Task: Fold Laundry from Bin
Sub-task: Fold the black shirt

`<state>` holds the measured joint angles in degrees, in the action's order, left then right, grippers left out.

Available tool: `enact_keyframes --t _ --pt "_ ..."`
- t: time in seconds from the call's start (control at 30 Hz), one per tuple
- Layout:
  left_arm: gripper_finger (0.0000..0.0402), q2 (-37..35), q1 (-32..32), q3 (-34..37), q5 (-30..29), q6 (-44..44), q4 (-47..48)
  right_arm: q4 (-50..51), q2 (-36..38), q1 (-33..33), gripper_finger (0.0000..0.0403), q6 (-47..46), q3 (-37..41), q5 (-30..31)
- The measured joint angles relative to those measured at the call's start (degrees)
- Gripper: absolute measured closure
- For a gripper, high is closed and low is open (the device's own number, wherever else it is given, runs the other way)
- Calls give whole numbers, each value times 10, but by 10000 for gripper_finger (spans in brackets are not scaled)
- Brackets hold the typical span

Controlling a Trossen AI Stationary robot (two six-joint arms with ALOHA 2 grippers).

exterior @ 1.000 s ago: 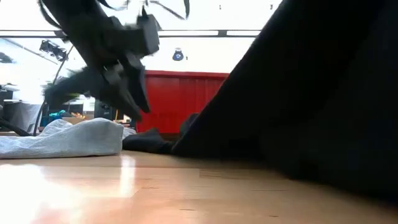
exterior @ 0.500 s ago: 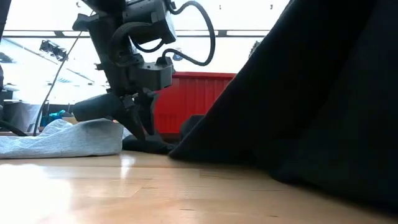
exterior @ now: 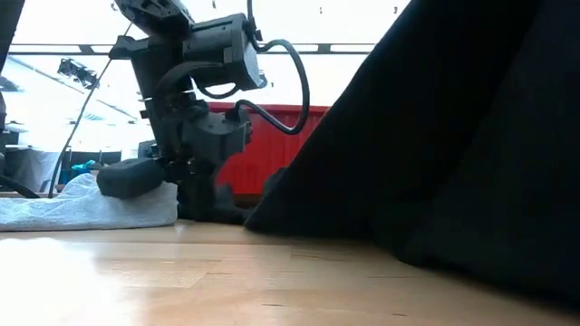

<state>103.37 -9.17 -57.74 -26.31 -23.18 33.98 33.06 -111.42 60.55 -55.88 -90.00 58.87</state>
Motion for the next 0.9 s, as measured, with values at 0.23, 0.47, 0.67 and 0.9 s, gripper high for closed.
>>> enact_keyframes --t 0.23,0.47,0.67,0.9 --pt "392 -30 -13 -41 -3 25 37 -1 0 1 395 0 0 -27" --pt "398 -98 -50 -173 -21 29 172 -1 0 17 395 1 0 -81" --pt "398 -152 -71 -298 -137 83 349 -69 0 23 395 60 0 -71" --pt "396 -211 -79 -378 -217 107 431 -242 0 -35 395 252 0 -114"
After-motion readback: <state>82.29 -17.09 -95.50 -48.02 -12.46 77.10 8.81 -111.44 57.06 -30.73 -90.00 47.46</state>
